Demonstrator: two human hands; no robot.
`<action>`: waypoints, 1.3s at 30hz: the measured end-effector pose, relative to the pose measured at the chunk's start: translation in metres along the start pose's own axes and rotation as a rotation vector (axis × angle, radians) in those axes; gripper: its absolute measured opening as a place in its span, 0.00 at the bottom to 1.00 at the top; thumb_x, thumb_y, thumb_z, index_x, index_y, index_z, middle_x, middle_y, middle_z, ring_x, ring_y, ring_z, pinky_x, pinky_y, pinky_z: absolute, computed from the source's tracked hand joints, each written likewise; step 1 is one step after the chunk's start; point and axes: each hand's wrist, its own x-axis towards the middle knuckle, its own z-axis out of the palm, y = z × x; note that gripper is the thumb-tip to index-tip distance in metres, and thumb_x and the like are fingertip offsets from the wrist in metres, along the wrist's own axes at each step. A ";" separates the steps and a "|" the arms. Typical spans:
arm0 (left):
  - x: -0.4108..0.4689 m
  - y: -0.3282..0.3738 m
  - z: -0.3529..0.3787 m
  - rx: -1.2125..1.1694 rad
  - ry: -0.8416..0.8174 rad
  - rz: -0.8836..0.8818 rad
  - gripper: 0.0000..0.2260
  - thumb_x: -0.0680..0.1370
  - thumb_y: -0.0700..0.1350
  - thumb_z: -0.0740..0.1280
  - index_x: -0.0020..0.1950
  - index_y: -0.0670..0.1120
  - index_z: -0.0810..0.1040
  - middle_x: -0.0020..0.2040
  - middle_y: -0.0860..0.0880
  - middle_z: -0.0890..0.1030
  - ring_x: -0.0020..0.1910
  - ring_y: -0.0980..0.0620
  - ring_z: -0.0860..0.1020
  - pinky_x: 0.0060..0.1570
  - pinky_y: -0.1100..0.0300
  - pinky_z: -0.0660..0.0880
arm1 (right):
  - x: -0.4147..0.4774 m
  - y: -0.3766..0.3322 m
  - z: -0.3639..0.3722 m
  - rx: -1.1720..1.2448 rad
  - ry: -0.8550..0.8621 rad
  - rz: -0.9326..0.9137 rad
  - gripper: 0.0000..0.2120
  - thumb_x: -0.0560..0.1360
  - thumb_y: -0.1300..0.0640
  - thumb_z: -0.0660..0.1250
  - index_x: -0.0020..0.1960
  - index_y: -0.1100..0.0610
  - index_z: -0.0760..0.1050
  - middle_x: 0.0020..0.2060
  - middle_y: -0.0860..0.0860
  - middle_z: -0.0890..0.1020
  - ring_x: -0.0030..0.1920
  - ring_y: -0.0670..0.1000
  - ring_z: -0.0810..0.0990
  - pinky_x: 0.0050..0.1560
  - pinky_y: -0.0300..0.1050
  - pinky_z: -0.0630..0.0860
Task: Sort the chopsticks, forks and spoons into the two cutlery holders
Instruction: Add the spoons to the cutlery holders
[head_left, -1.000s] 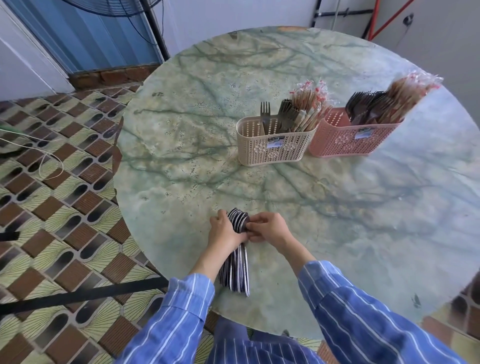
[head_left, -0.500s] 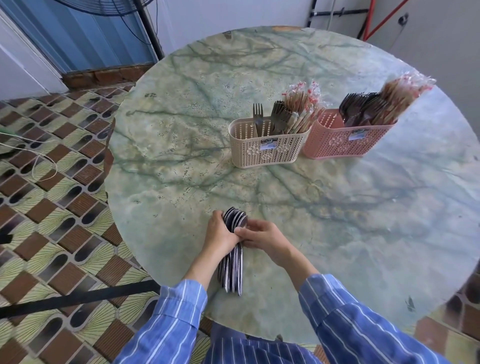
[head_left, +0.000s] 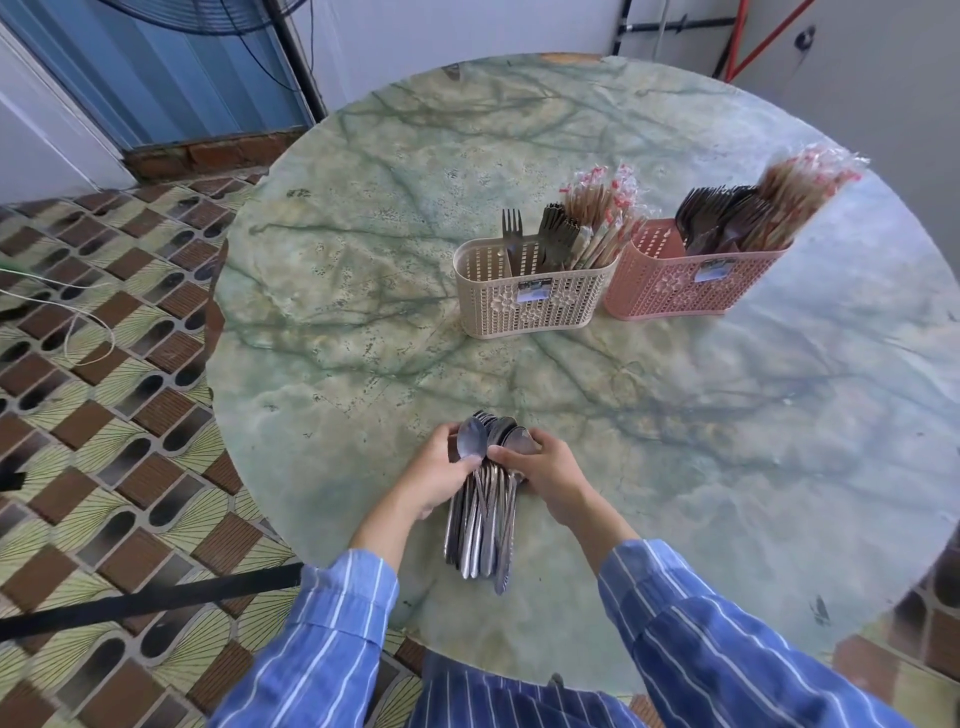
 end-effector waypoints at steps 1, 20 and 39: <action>0.001 0.000 0.001 0.025 0.036 0.009 0.21 0.76 0.38 0.69 0.68 0.44 0.69 0.60 0.47 0.78 0.54 0.53 0.74 0.52 0.64 0.66 | 0.000 0.000 0.000 0.003 0.011 -0.002 0.20 0.69 0.61 0.77 0.56 0.63 0.74 0.35 0.52 0.81 0.28 0.44 0.79 0.25 0.36 0.72; -0.007 0.005 -0.003 0.103 0.202 -0.066 0.22 0.75 0.38 0.70 0.69 0.43 0.70 0.57 0.49 0.75 0.56 0.49 0.74 0.49 0.64 0.65 | 0.005 0.004 0.000 -0.361 0.309 -0.142 0.14 0.68 0.53 0.77 0.40 0.62 0.77 0.31 0.51 0.77 0.32 0.48 0.71 0.33 0.42 0.66; -0.006 0.001 -0.014 0.155 0.414 -0.032 0.21 0.74 0.34 0.70 0.66 0.41 0.74 0.61 0.44 0.79 0.59 0.46 0.76 0.51 0.65 0.66 | -0.005 0.002 -0.009 -0.439 0.358 -0.190 0.11 0.73 0.56 0.72 0.41 0.64 0.81 0.27 0.51 0.73 0.27 0.46 0.66 0.25 0.34 0.62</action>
